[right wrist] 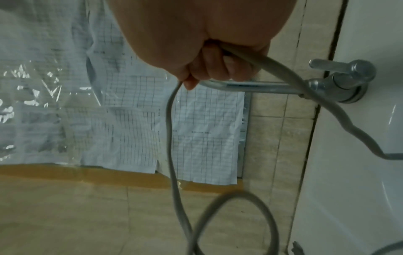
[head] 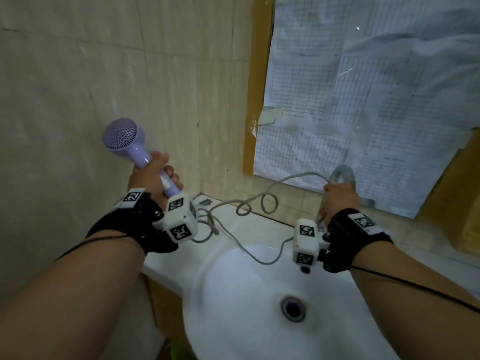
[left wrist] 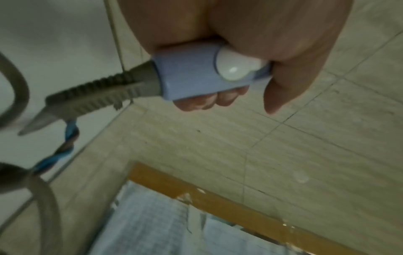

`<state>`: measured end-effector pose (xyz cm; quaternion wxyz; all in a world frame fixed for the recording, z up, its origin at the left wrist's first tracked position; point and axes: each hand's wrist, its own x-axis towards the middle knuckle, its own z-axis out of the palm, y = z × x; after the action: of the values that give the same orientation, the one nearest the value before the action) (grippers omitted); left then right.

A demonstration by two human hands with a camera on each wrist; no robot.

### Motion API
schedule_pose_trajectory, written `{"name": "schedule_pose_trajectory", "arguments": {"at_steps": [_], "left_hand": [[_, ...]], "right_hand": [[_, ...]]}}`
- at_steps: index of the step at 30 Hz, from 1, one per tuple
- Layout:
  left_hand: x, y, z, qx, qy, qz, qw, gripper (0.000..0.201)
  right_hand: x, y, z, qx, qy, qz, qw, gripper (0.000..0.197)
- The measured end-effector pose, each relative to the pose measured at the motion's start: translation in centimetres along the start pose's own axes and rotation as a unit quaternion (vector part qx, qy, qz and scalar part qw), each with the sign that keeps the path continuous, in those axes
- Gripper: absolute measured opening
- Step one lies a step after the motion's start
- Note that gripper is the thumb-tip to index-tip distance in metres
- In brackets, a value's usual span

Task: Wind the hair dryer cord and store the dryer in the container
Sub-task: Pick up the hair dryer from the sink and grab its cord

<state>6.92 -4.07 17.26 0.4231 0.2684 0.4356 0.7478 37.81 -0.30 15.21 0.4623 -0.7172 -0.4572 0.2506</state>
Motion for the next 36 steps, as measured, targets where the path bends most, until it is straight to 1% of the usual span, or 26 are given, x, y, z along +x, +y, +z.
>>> {"name": "schedule_pose_trajectory", "arguments": {"at_steps": [1,2,3,4,5,6,8,9,10,11,12,13,14,16,17,20,22,23,25,27,28,30,31,32,35,36], "left_hand": [[0.4,-0.1,-0.8,0.019,0.02,0.009,1.0,0.012],[0.3,0.1,-1.8,0.057,0.029,0.026,0.998,0.022],[0.7,0.0,-2.7,0.106,0.031,0.049,0.993,0.028],[0.9,0.0,-3.4,0.151,0.027,0.063,0.986,0.032],[1.1,0.1,-4.0,0.199,0.027,0.07,0.977,0.035],[1.2,0.4,-4.6,0.245,0.02,0.072,0.967,0.04],[1.1,0.6,-5.4,0.344,0.02,0.063,0.937,0.042],[0.9,0.8,-5.7,0.38,0.028,0.062,0.923,0.042],[0.8,0.7,-6.0,0.396,0.038,0.061,0.915,0.042],[0.8,0.6,-6.3,0.398,0.054,0.063,0.914,0.043],[0.7,0.6,-6.5,0.372,0.066,0.063,0.924,0.046],[0.9,0.4,-6.9,0.331,0.075,0.056,0.939,0.051],[1.1,0.3,-7.1,0.273,0.076,0.039,0.958,0.055],[1.3,0.2,-7.2,0.149,0.048,-0.02,0.987,0.051],[1.2,0.2,-7.0,0.1,0.038,-0.036,0.994,0.047],[0.7,0.4,-5.9,0.051,0.022,-0.018,0.998,0.027],[0.4,0.5,-4.8,0.023,0.005,-0.013,1.0,0.019],[0.2,0.6,-4.3,0.013,0.0,-0.009,1.0,0.017],[0.1,0.6,-3.3,0.01,-0.012,0.005,1.0,0.017],[-0.1,0.6,-2.3,0.005,-0.025,0.009,1.0,0.012],[-0.3,0.6,-1.8,0.001,-0.028,0.011,1.0,0.009],[-0.7,0.5,-0.7,-0.007,-0.038,0.017,0.999,0.012],[-0.8,0.3,-0.4,-0.01,-0.042,0.022,0.999,0.015],[-1.0,0.3,0.0,-0.016,-0.048,0.025,0.998,0.017],[-1.0,0.3,0.2,-0.032,-0.06,0.028,0.997,0.018],[-1.0,0.5,0.2,-0.04,-0.059,0.03,0.997,0.018]], "right_hand": [[0.0,-0.1,-0.1,-0.031,0.011,-0.005,0.999,0.042],[-0.1,-0.3,-0.1,-0.072,0.022,-0.021,0.997,0.044],[-0.1,-0.9,-0.2,-0.062,0.038,-0.016,0.997,0.045],[0.0,-1.0,-0.3,-0.092,0.036,-0.036,0.994,0.045],[0.1,-1.4,-0.1,-0.081,0.032,-0.022,0.996,0.045],[0.5,-1.7,0.0,-0.136,0.034,-0.047,0.989,0.044],[1.5,-2.6,-0.4,-0.165,0.06,-0.076,0.981,0.046],[1.8,-3.2,-0.8,-0.156,0.067,-0.064,0.983,0.049],[2.2,-3.7,-1.3,-0.191,0.077,-0.073,0.976,0.051],[2.3,-4.4,-1.6,-0.163,0.076,-0.064,0.982,0.051],[2.6,-4.9,-2.0,-0.202,0.079,-0.079,0.973,0.051],[2.4,-5.5,-2.1,-0.178,0.067,-0.066,0.98,0.051],[2.3,-5.8,-1.9,-0.196,0.052,-0.081,0.976,0.052],[1.8,-5.8,-0.9,-0.215,0.0,-0.106,0.971,0.051],[1.3,-5.6,0.1,-0.22,-0.032,-0.113,0.968,0.047],[-0.8,-4.4,3.1,-0.247,-0.12,-0.101,0.956,0.034],[-2.3,-3.8,4.6,-0.194,-0.166,-0.053,0.966,0.039],[-2.7,-3.6,5.4,-0.204,-0.185,-0.05,0.96,0.044],[-4.1,-3.7,6.9,-0.218,-0.195,-0.107,0.95,0.056],[-6.4,-4.8,7.7,-0.188,-0.24,-0.206,0.93,0.057],[-7.5,-5.2,8.0,-0.163,-0.287,-0.239,0.913,0.053],[-9.6,-5.9,8.8,-0.135,-0.387,-0.228,0.883,0.049],[-10.3,-6.0,9.3,-0.141,-0.41,-0.219,0.874,0.047],[-10.8,-5.9,9.7,-0.153,-0.412,-0.225,0.87,0.041],[-10.8,-4.7,10.2,-0.157,-0.398,-0.245,0.87,0.008],[-10.4,-4.3,10.1,-0.141,-0.405,-0.236,0.872,0.009]]}}
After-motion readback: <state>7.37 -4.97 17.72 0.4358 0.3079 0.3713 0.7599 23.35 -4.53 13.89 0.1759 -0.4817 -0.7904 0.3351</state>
